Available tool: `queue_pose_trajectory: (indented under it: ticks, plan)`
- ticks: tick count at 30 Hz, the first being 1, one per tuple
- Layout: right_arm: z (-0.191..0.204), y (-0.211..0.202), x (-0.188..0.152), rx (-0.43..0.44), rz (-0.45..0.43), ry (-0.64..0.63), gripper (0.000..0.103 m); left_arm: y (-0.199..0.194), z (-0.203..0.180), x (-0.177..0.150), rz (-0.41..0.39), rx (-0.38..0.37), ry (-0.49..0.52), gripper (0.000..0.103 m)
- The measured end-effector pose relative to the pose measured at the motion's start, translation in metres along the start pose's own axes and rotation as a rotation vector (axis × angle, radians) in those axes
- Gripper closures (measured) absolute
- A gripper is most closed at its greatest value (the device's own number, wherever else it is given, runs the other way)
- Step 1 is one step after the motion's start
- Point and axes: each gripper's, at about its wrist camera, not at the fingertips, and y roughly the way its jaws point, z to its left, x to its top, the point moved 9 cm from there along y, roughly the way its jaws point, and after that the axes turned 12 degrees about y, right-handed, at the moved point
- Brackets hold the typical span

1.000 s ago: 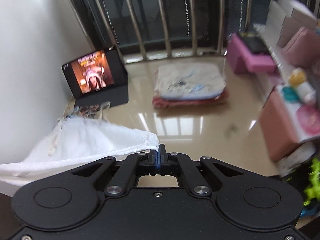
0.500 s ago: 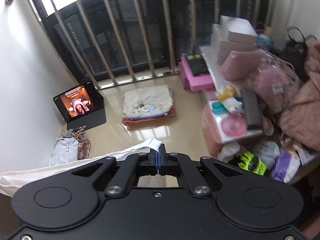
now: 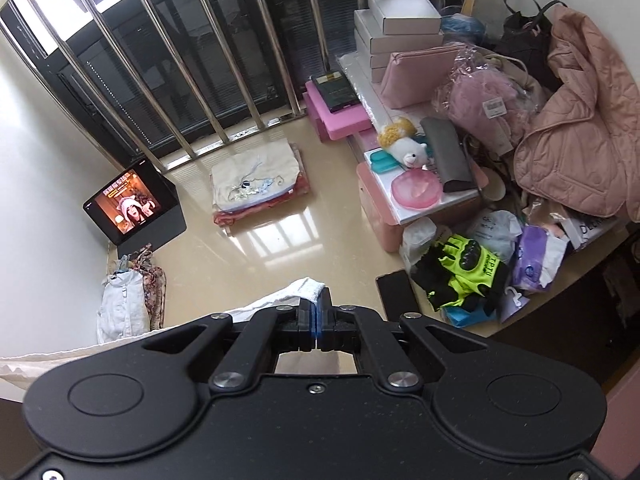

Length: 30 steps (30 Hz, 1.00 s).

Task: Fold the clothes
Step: 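Raise the dress with both grippers and swing it over the table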

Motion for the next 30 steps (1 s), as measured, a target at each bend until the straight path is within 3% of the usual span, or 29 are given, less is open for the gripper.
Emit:
queue_pose_trajectory:
  ticks: [8, 17, 25, 30]
  plan:
    - [-0.004, -0.008, -0.002, -0.071, 0.026, -0.043, 0.103, 0.002, -0.004, -0.019, 0.058, -0.074, 0.003, 0.103]
    - [-0.001, -0.001, -0.009, -0.098, 0.078, -0.111, 0.103, 0.009, -0.002, -0.018, 0.082, -0.065, 0.007, 0.103]
    - [0.032, 0.044, 0.023, -0.115, 0.126, -0.259, 0.103, 0.056, -0.002, 0.051, 0.069, -0.037, 0.181, 0.103]
    - [0.064, 0.081, 0.057, -0.153, 0.119, -0.386, 0.103, 0.103, 0.007, 0.091, 0.113, -0.048, 0.159, 0.103]
